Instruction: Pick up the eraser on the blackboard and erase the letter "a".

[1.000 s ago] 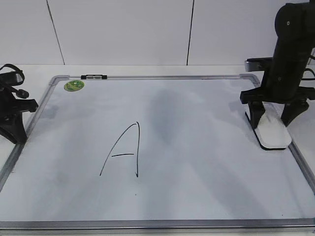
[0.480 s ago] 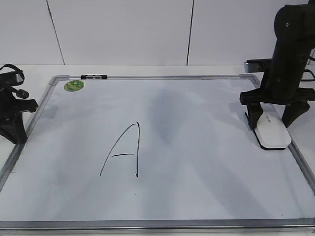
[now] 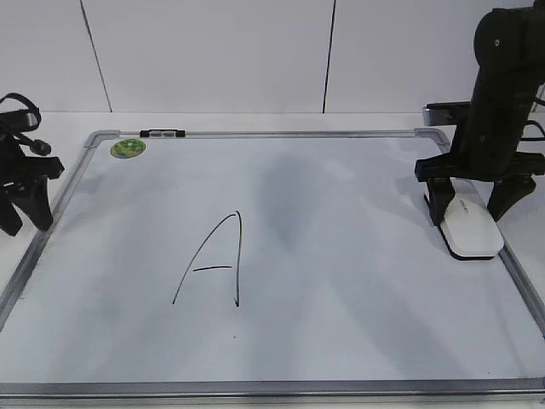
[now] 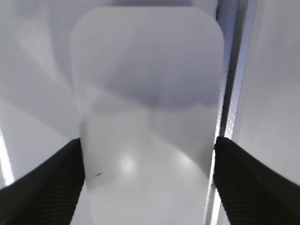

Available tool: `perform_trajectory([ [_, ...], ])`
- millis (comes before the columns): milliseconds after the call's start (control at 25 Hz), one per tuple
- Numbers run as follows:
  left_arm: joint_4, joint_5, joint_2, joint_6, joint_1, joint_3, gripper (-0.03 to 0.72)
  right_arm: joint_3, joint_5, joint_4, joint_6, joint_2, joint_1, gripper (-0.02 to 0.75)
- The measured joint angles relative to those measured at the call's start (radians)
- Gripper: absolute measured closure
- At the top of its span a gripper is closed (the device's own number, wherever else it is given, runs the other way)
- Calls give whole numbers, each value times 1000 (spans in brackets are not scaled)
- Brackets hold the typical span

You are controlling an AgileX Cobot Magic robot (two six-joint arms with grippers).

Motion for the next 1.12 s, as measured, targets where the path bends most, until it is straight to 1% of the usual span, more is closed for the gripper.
perform_trajectory([
  [200, 5, 75, -2, 0, 0, -118, 349, 0, 0, 0, 0, 0, -2, 75],
  [480, -2, 93, -68, 0, 0, -206, 346, -13, 0, 0, 2, -76, -1, 85],
  [680, -26, 106, -145, 0, 0, -210, 352, -16, 0, 0, 2, -182, -1, 102],
  [920, -95, 108, -257, 0, 0, -210, 392, -16, 6, 0, 2, -336, -1, 151],
  [1120, -122, 114, -371, 0, -1, -210, 416, -16, 18, 0, 2, -483, -1, 160],
])
